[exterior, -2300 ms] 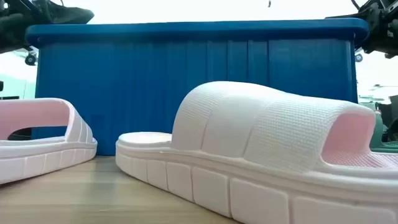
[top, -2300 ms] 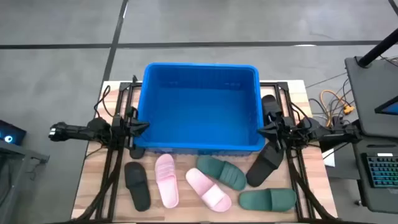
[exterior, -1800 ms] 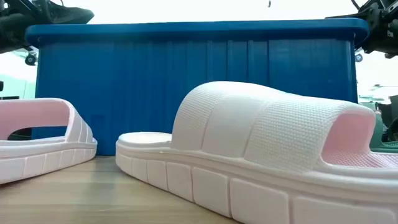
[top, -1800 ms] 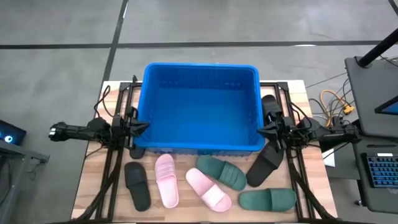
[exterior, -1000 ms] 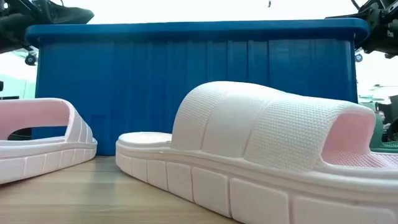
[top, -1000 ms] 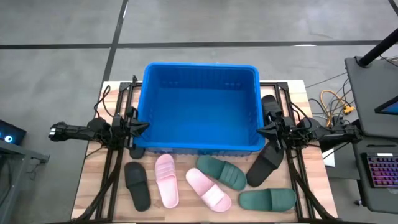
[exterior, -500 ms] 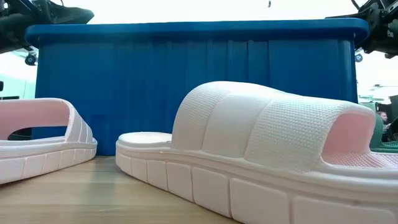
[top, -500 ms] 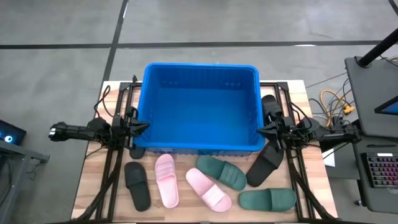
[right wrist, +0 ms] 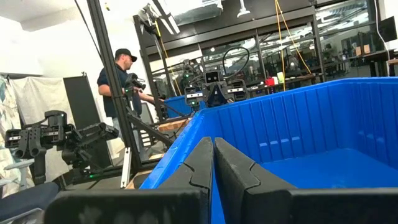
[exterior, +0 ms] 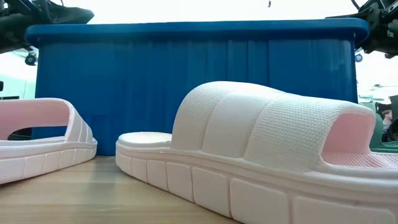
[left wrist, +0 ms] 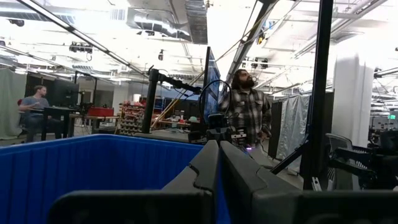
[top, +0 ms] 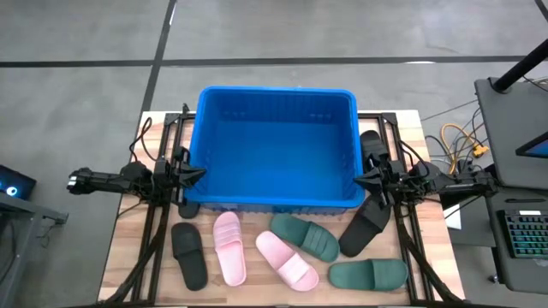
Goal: Pick and place slides into bin
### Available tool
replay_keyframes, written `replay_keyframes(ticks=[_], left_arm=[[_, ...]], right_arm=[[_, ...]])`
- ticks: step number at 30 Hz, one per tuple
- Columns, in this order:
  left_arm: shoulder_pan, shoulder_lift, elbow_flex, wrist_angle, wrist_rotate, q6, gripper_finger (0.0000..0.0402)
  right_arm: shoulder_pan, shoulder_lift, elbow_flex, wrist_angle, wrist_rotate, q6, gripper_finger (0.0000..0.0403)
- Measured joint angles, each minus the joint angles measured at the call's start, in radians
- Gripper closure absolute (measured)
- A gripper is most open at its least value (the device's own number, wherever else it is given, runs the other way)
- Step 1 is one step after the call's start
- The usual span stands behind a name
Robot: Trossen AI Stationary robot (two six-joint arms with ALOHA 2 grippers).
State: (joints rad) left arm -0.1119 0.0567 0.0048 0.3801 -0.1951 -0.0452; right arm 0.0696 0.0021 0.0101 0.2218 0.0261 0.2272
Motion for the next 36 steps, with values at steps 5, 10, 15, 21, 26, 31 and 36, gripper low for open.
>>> replay_keyframes(ticks=[5, 10, 15, 21, 26, 31, 36], left_arm=[[0.000, 0.000, 0.000, 0.000, 0.000, 0.000, 0.0401], [0.000, 0.000, 0.000, 0.000, 0.000, 0.000, 0.0401], [0.000, 0.000, 0.000, 0.000, 0.000, 0.000, 0.0401], [0.000, 0.000, 0.000, -0.001, -0.002, 0.012, 0.0401], [0.000, 0.001, 0.000, -0.003, -0.027, 0.078, 0.0401], [0.000, 0.001, 0.000, -0.002, -0.033, 0.078, 0.0401], [0.000, 0.000, 0.000, 0.037, -0.022, 0.052, 0.0401]], right_arm=[[0.000, 0.000, 0.000, 0.000, 0.000, -0.001, 0.0394], [0.000, 0.000, 0.000, 0.000, -0.001, -0.018, 0.0394], [0.000, 0.000, 0.000, 0.001, -0.001, -0.019, 0.0394], [0.000, 0.000, 0.000, 0.002, 0.000, -0.001, 0.0394], [-0.001, 0.002, -0.003, 0.046, 0.005, -0.014, 0.0394], [0.000, 0.001, -0.003, 0.136, 0.004, -0.018, 0.0394], [0.000, 0.001, -0.002, 0.290, 0.012, 0.228, 0.0394]])
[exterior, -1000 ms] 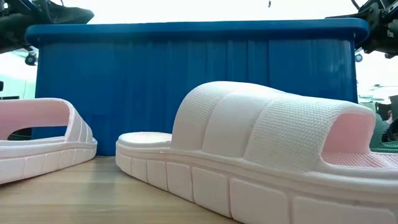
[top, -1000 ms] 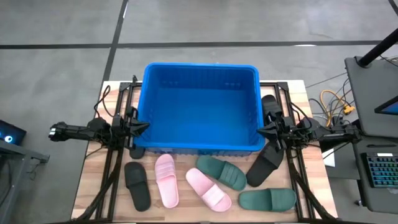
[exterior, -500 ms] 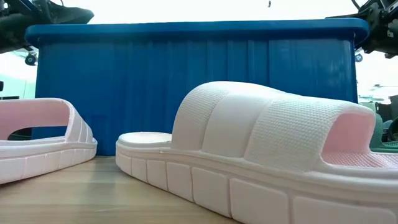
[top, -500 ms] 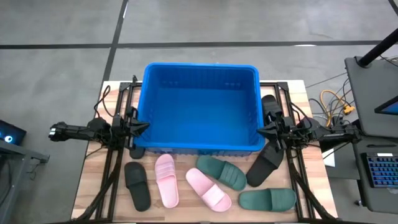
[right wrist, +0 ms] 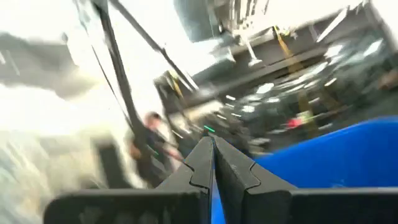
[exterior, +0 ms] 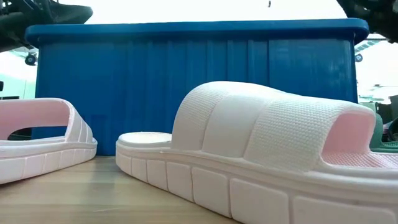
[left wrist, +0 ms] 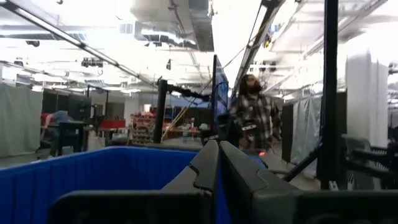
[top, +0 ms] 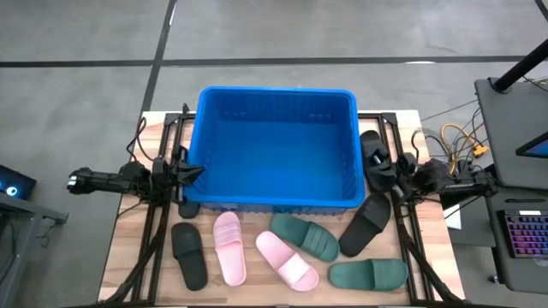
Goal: Pick and place slides into bin
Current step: Put the black slide into the blue bin
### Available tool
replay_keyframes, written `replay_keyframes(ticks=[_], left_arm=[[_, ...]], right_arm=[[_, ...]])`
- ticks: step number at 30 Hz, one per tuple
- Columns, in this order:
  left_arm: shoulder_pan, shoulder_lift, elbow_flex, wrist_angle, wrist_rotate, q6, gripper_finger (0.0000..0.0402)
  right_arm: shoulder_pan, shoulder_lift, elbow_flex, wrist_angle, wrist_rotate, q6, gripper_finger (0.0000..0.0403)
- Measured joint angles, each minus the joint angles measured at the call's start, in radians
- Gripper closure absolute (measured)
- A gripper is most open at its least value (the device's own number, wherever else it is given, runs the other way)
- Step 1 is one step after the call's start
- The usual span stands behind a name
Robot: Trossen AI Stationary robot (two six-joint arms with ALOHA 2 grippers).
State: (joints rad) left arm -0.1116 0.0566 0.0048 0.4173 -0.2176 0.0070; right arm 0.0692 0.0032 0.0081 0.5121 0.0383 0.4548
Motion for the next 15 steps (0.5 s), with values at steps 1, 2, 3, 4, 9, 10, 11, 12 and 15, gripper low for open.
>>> replay_keyframes(ticks=[1, 2, 3, 4, 9, 10, 11, 12, 15], left_arm=[[0.000, -0.001, 0.000, 0.000, 0.001, -0.024, 0.0401], [0.000, -0.002, 0.000, 0.009, 0.000, -0.042, 0.0401], [0.000, -0.001, 0.000, 0.036, -0.002, -0.053, 0.0401], [0.000, 0.001, 0.000, 0.071, -0.005, -0.054, 0.0401], [0.000, 0.014, 0.006, 0.194, -0.041, -0.079, 0.0399], [0.000, 0.021, 0.013, 0.193, -0.070, -0.098, 0.0397], [0.000, 0.028, 0.025, 0.195, -0.089, -0.103, 0.0393], [0.000, 0.036, 0.041, 0.204, -0.100, -0.102, 0.0389], [0.000, 0.063, 0.092, 0.231, -0.105, -0.094, 0.0371]], right_arm=[[0.000, -0.001, 0.000, 0.017, 0.030, 0.066, 0.0394], [0.000, -0.002, 0.000, 0.028, 0.066, 0.108, 0.0394], [0.000, -0.002, 0.001, 0.039, 0.102, 0.125, 0.0394], [-0.001, 0.000, 0.003, 0.046, 0.123, 0.128, 0.0394], [0.000, 0.012, 0.048, 0.047, 0.205, 0.159, 0.0394], [0.000, 0.019, 0.064, 0.046, 0.216, 0.182, 0.0393], [0.000, 0.031, 0.084, 0.046, 0.220, 0.188, 0.0391], [0.000, 0.045, 0.107, 0.045, 0.221, 0.186, 0.0387], [0.000, 0.102, 0.194, 0.045, 0.218, 0.133, 0.0370]])
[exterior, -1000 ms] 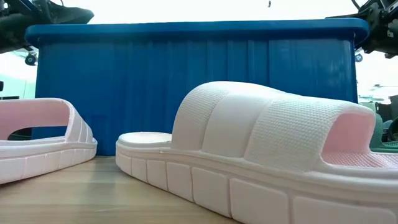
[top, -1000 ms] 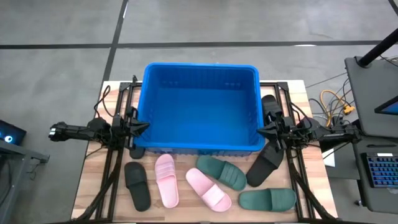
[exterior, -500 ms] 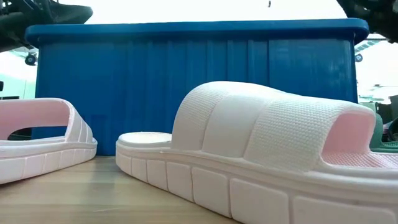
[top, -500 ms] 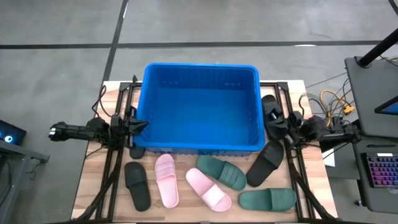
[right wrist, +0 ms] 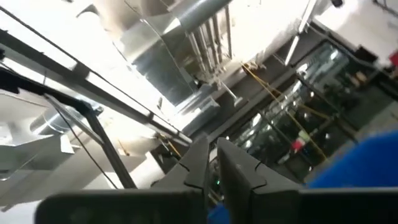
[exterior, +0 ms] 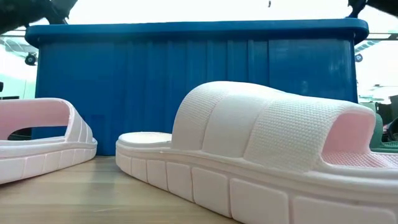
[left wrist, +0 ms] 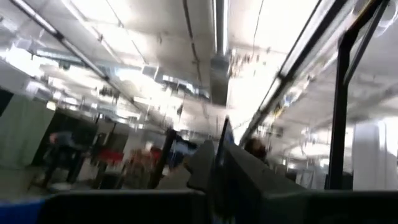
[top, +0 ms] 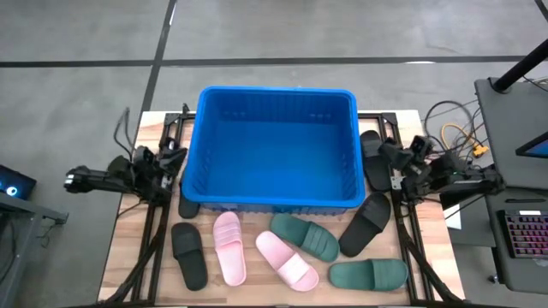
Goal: Pick and place slides into bin
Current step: Put the black slide into the blue bin
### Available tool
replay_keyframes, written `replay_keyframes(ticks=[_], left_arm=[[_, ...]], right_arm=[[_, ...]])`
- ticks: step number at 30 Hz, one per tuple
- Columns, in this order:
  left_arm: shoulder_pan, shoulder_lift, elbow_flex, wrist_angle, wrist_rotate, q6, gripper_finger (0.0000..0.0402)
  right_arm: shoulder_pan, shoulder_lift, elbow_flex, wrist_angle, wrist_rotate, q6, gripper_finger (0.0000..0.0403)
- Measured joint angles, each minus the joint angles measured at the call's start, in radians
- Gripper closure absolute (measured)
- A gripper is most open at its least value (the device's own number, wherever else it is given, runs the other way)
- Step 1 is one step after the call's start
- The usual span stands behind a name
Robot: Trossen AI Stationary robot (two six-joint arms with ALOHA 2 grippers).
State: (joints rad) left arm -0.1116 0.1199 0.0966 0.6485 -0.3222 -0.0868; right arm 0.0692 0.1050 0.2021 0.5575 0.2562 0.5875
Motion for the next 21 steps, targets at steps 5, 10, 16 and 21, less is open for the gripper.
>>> replay_keyframes(ticks=[5, 10, 16, 21], left_arm=[[0.000, 0.074, 0.062, 0.015, 0.063, 0.044, 0.0329], [0.000, 0.144, 0.067, 0.118, 0.063, 0.007, 0.0250], [0.000, 0.209, 0.067, 0.334, 0.058, -0.032, 0.0188], [0.000, 0.238, 0.067, 0.417, 0.016, -0.037, 0.0180]], right_arm=[[0.000, 0.133, 0.169, -0.146, -0.024, -0.167, 0.0323], [0.000, 0.266, 0.346, -0.417, 0.024, -0.234, 0.0264], [0.000, 0.390, 0.535, -0.593, 0.048, -0.306, 0.0229], [0.000, 0.460, 0.689, -0.795, 0.108, -0.307, 0.0230]])
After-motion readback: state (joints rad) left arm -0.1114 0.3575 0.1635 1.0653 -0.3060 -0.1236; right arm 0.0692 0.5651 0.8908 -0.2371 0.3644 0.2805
